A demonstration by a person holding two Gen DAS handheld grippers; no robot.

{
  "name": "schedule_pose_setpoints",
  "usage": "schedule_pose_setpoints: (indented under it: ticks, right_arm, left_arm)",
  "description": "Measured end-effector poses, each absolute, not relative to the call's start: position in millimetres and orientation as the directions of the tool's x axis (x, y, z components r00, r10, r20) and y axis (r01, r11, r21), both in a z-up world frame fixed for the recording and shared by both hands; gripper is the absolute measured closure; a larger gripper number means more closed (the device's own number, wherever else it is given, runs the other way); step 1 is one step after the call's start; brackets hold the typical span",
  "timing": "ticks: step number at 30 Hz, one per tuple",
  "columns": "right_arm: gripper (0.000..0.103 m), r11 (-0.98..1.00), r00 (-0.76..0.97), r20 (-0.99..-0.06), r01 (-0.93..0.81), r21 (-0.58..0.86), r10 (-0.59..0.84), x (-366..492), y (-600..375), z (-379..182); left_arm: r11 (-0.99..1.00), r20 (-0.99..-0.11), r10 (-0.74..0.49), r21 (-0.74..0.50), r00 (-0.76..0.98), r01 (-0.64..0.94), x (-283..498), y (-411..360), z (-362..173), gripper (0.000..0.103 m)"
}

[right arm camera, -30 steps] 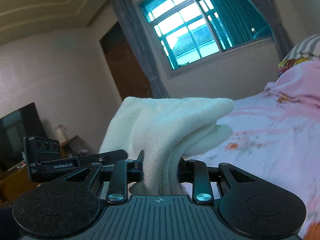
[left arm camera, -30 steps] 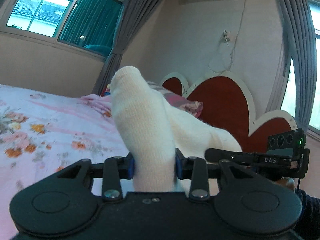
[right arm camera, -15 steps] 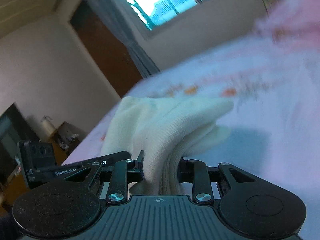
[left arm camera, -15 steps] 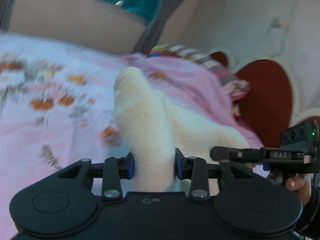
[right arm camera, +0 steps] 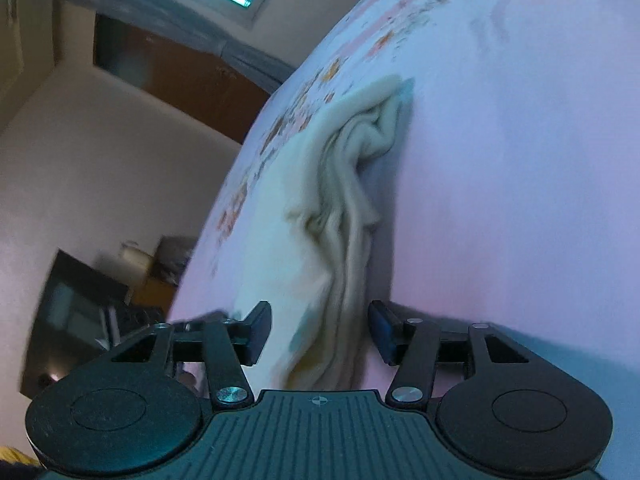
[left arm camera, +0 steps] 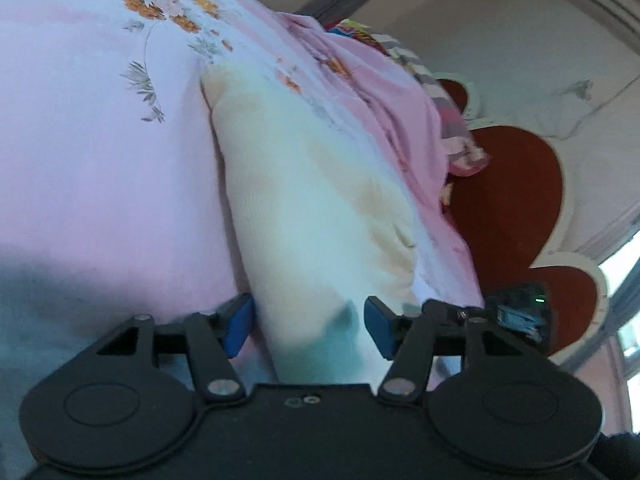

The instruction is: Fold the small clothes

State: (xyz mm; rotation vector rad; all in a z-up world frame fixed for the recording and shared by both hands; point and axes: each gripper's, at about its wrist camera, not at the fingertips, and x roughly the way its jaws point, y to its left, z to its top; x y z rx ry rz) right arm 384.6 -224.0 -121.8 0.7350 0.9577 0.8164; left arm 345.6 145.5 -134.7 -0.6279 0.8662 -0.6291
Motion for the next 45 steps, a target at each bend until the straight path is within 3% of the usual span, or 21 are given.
schedule_pose_setpoints:
  ticks: [1,2,3,4,9,12,14,16,18,20,22,24,26,28,29,34,37,40,45]
  right_arm:
    - [0.053,0.518,0.344,-0.422,-0.262,0.815,0.839,386,-218,-119]
    - [0.063,0.529,0.338,-0.437,-0.260,0.808,0.834,387,-212,-116]
    - [0.088,0.543,0.319,-0.461,-0.252,0.801,0.828,386,-205,-114]
    - [0.088,0.564,0.315,-0.486,-0.240,0.790,0.815,383,-202,-113]
    - [0.090,0.492,0.338,-0.406,-0.223,0.842,0.849,363,-214,-81]
    - [0.090,0.496,0.302,-0.433,-0.171,0.852,0.849,347,-214,-91]
    - [0.088,0.596,0.276,-0.545,-0.155,0.788,0.792,339,-206,-113]
    - [0.086,0.568,0.303,-0.509,-0.150,0.809,0.805,334,-214,-121]
    - [0.083,0.623,0.422,-0.512,-0.182,0.760,0.748,329,-226,-102]
    - [0.083,0.664,0.537,-0.475,-0.235,0.709,0.697,336,-231,-80]
    - [0.083,0.707,0.604,-0.452,-0.281,0.649,0.656,354,-222,-60]
    - [0.084,0.745,0.638,-0.431,-0.370,0.555,0.638,373,-198,-45]
    - [0.084,0.782,0.615,-0.491,-0.416,0.463,0.618,392,-166,-50]
    - [0.084,0.859,0.571,-0.644,-0.383,0.339,0.509,404,-146,-79]
    - [0.084,0.856,0.549,-0.660,-0.387,0.342,0.513,411,-146,-85]
    - [0.084,0.854,0.678,-0.521,-0.398,0.335,0.519,422,-152,-58]
    - [0.084,0.871,0.677,-0.548,-0.376,0.317,0.492,438,-133,-62]
    - [0.083,0.892,0.611,-0.655,-0.367,0.262,0.444,461,-118,-90]
    - [0.082,0.890,0.636,-0.626,-0.370,0.266,0.451,442,-129,-69]
  left_arm:
    - [0.649,-0.489,-0.722,-0.724,0.490,0.233,348,142,-134,0.053]
    - [0.651,-0.499,-0.721,-0.726,0.481,0.222,353,136,-133,0.058]
    - [0.655,-0.514,-0.719,-0.725,0.468,0.211,360,133,-135,0.073]
    - [0.658,-0.527,-0.718,-0.728,0.455,0.194,363,133,-133,0.081]
    - [0.595,-0.449,-0.761,-0.769,0.468,0.231,348,149,-105,0.085]
    - [0.638,-0.515,-0.746,-0.735,0.423,0.230,329,145,-111,0.085]
    - [0.721,-0.626,-0.680,-0.666,0.381,0.193,322,140,-129,0.079]
    - [0.695,-0.595,-0.698,-0.696,0.399,0.179,316,150,-133,0.074]
    - [0.738,-0.595,-0.642,-0.651,0.484,0.180,314,158,-117,0.073]
    - [0.767,-0.545,-0.594,-0.606,0.592,0.211,319,159,-96,0.064]
    - [0.813,-0.527,-0.528,-0.541,0.666,0.216,338,146,-80,0.048]
    - [0.838,-0.537,-0.504,-0.493,0.676,0.233,356,124,-78,0.042]
    - [0.871,-0.602,-0.469,-0.439,0.647,0.223,371,101,-90,0.041]
    - [0.931,-0.707,-0.359,-0.319,0.609,0.178,382,86,-104,0.041]
    - [0.931,-0.709,-0.361,-0.311,0.606,0.191,382,85,-103,0.043]
    - [0.951,-0.633,-0.304,-0.247,0.712,0.186,391,93,-85,0.041]
    - [0.950,-0.669,-0.296,-0.279,0.682,0.139,424,90,-99,0.037]
    - [0.948,-0.696,-0.297,-0.300,0.654,0.110,436,90,-116,0.029]
    - [0.957,-0.672,-0.278,-0.257,0.687,0.136,407,93,-93,0.034]
